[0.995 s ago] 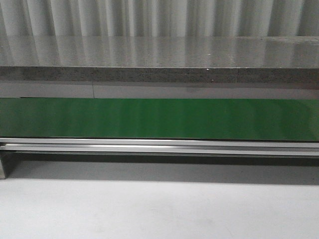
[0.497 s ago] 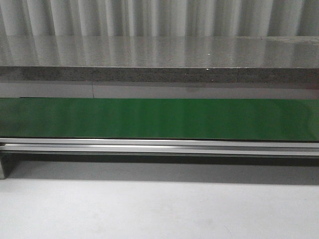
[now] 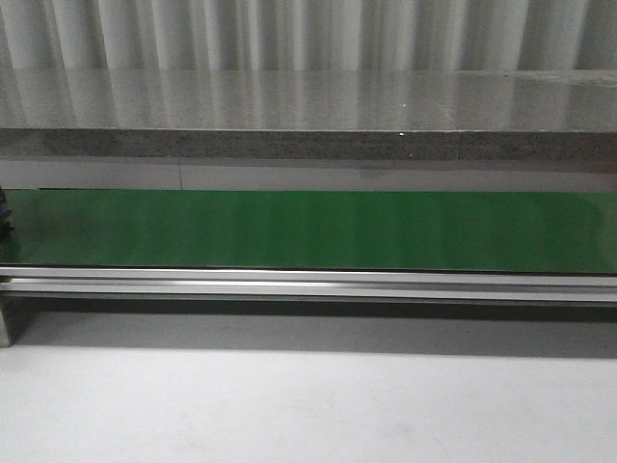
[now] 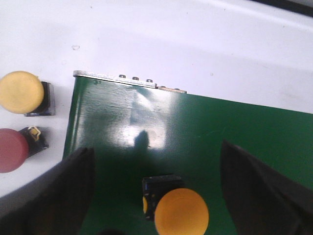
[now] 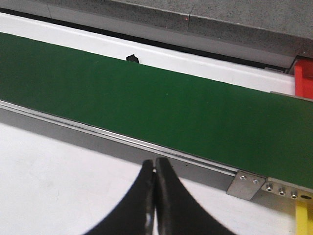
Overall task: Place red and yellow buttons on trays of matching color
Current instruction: 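Release the yellow button on the belt with the left gripper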
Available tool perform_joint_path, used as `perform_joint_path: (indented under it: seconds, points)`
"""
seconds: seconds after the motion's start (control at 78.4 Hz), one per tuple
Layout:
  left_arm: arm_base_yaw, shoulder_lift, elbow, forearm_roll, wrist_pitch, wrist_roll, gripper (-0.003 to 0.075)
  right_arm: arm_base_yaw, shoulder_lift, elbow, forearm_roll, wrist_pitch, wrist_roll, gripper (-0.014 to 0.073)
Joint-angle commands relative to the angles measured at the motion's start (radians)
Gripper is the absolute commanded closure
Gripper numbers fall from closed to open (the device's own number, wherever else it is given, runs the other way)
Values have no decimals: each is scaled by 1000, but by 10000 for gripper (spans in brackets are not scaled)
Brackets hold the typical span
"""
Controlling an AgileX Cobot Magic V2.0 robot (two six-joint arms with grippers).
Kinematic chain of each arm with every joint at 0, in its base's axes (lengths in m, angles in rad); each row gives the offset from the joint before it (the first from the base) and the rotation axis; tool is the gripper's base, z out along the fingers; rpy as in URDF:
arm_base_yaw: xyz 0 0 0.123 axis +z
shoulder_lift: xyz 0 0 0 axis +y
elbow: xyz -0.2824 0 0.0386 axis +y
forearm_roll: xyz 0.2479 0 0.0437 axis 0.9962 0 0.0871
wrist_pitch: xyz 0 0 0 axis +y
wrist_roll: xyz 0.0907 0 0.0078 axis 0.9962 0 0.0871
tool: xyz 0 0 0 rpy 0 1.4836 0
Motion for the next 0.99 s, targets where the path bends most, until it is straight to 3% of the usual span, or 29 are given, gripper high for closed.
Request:
perform_joint_path:
  seconds: [0.0, 0.497, 0.753, 0.982]
  points:
    - [31, -63, -37, 6, 11, -8, 231, 4, 4, -21, 15, -64, -12, 660]
    - [359, -6, -29, 122, 193, -8, 231, 4, 4, -21, 15, -64, -12, 660]
    - [410, 137, -29, 137, 219, -8, 231, 4, 4, -21, 15, -64, -12, 660]
    - [409, 237, -29, 140, 154, -8, 231, 4, 4, -21, 15, -64, -12, 660]
